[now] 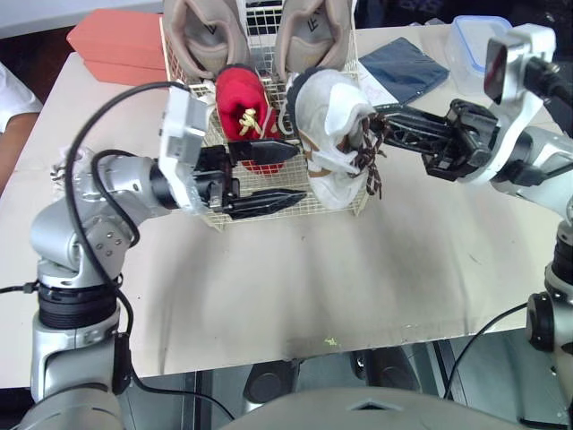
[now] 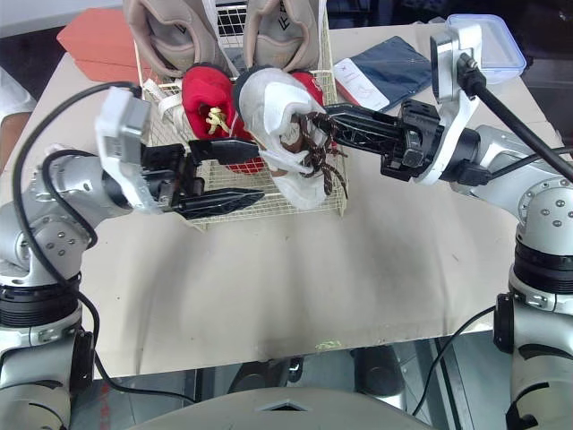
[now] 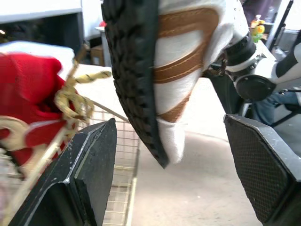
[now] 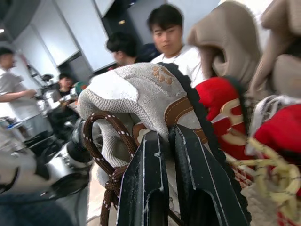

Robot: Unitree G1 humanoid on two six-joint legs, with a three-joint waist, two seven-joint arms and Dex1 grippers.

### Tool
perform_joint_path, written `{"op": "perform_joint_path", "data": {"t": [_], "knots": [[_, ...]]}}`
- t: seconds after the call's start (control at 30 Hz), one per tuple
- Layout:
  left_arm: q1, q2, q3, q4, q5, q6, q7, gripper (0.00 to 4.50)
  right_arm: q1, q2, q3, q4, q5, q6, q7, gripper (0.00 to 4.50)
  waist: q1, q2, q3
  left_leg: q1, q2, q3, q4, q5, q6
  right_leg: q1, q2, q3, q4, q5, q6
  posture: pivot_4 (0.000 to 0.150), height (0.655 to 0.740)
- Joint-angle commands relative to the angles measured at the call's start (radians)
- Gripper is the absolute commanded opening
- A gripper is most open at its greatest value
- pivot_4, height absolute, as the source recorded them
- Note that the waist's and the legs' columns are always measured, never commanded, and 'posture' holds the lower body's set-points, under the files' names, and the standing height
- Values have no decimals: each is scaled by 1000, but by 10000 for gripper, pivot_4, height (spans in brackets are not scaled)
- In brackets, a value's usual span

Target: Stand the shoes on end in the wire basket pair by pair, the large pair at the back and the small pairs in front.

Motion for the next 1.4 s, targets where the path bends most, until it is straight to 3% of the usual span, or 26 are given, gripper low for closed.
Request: {"op": "perform_joint_path", "data": {"t": [0.03,0.23,0.47,0.67,0.87,1.2,1.33,1.4], "knots": [[10,27,48,-40,-24,-6,3,39176,4,25,-47,-71,15,-63,-81,0,0,0,0,0,0,0,0,0,0,0,0,0,0,0,0,1500,7400],[39,89,96,-34,-23,-11,-12,39176,83,110,10,-194,-181,-193,-190,0,-1,0,0,0,0,0,0,0,0,-1,1,0,0,0,0,1500,7400],[49,161,155,-37,-66,33,-9,39176,250,181,109,-279,-435,-363,-151,0,-1,0,0,0,0,0,0,0,0,-1,1,0,0,0,0,1500,7400],[109,221,201,-53,-76,65,-11,39176,344,229,163,-289,-510,-434,-116,0,-2,1,0,0,0,0,-1,0,0,-1,1,0,1,0,0,1500,7400],[159,230,230,-83,-93,76,-3,39176,454,185,216,-247,-600,-456,-18,0,1,1,0,1,0,0,0,0,0,-1,1,0,1,0,0,1500,7400],[222,237,277,-100,-85,56,-5,39176,438,181,201,-131,-635,-413,-14,0,0,0,0,2,0,0,-1,0,0,0,1,1,1,0,0,1500,7400],[269,231,329,-91,-65,33,-7,39945,439,136,180,-142,-596,-393,57,12213,0,0,0,3,0,1,-1,0,0,1,1,1,1,0,0,1500,7400],[275,218,357,-68,-58,16,9,39945,425,95,147,-147,-561,-375,93,22931,1,1,0,3,0,0,-1,0,0,1,1,1,1,0,0,1500,7400]]}}
